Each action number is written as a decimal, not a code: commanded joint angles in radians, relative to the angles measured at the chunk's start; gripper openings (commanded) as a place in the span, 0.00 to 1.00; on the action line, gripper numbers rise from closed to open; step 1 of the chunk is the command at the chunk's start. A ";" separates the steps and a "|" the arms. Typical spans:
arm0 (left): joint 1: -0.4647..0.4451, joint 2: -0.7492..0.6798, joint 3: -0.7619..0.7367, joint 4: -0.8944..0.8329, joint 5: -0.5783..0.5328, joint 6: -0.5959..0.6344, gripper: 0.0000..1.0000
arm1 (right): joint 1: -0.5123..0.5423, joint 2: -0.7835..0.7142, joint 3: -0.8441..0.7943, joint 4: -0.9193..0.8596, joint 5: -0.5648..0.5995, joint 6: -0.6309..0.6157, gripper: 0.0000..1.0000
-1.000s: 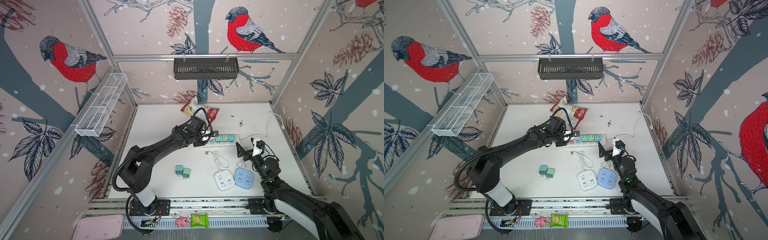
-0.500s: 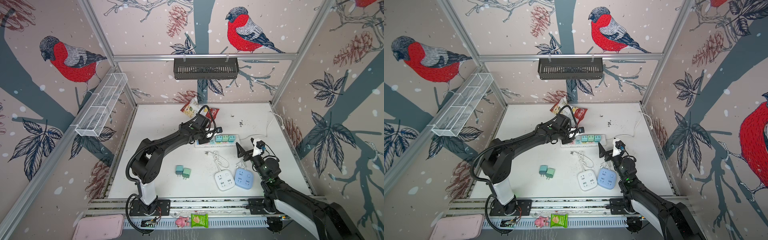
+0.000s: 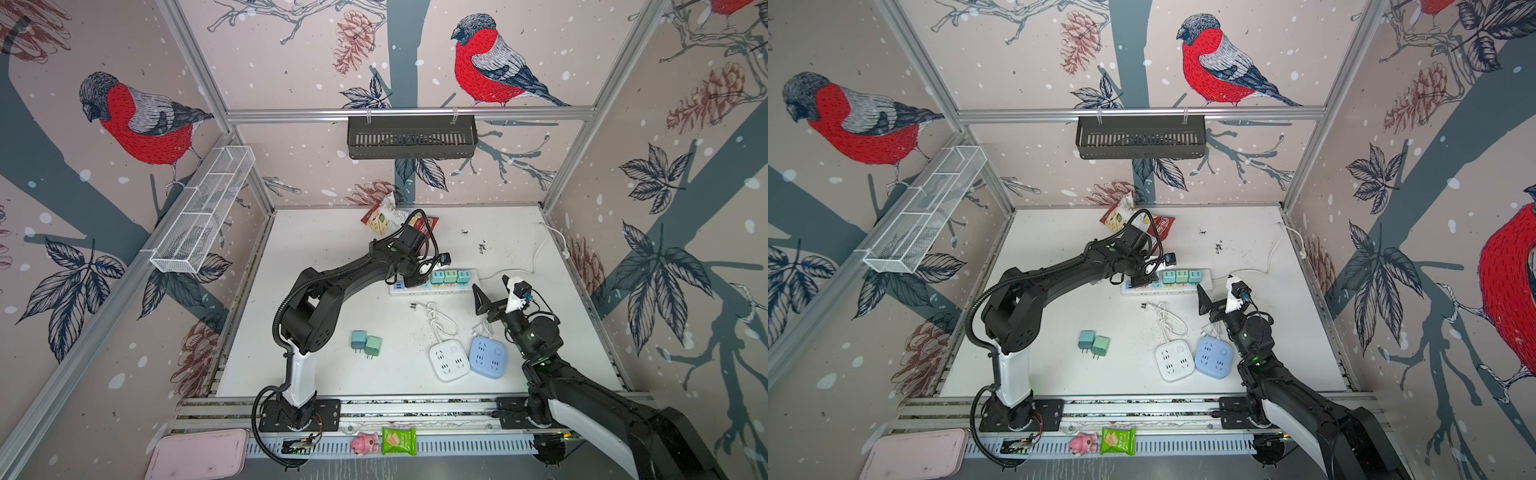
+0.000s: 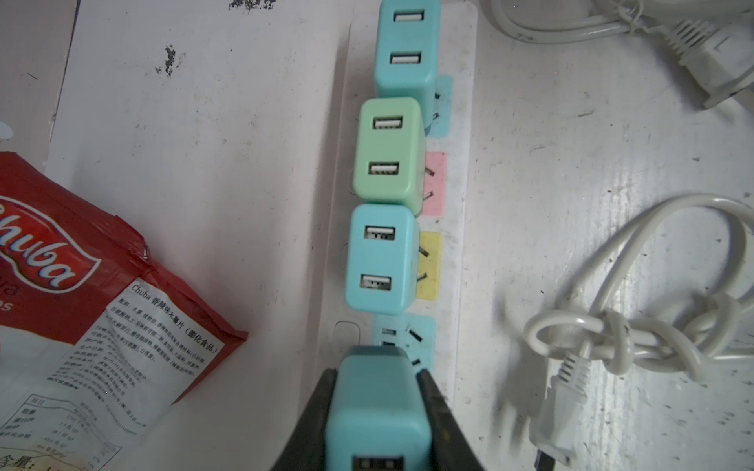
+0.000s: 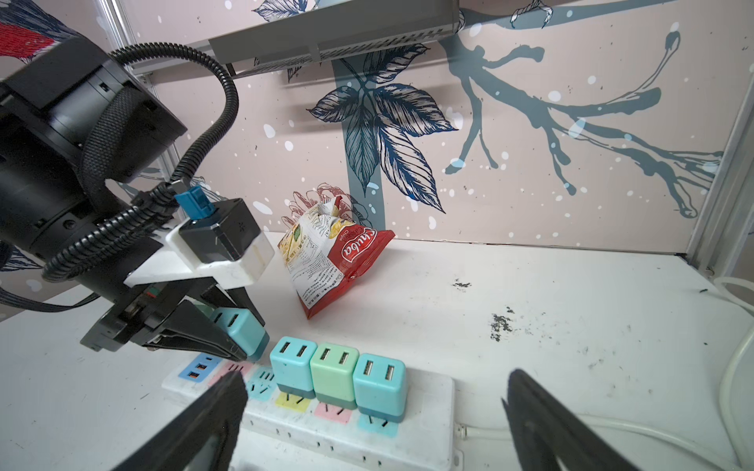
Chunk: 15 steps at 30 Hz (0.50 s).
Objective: Insert the plug
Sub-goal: 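Move the teal adapter with the left gripper over the strip beside the plugged adapters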
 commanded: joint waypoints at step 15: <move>-0.001 0.060 0.037 -0.034 0.060 0.017 0.00 | -0.002 -0.013 -0.016 0.051 0.003 0.015 1.00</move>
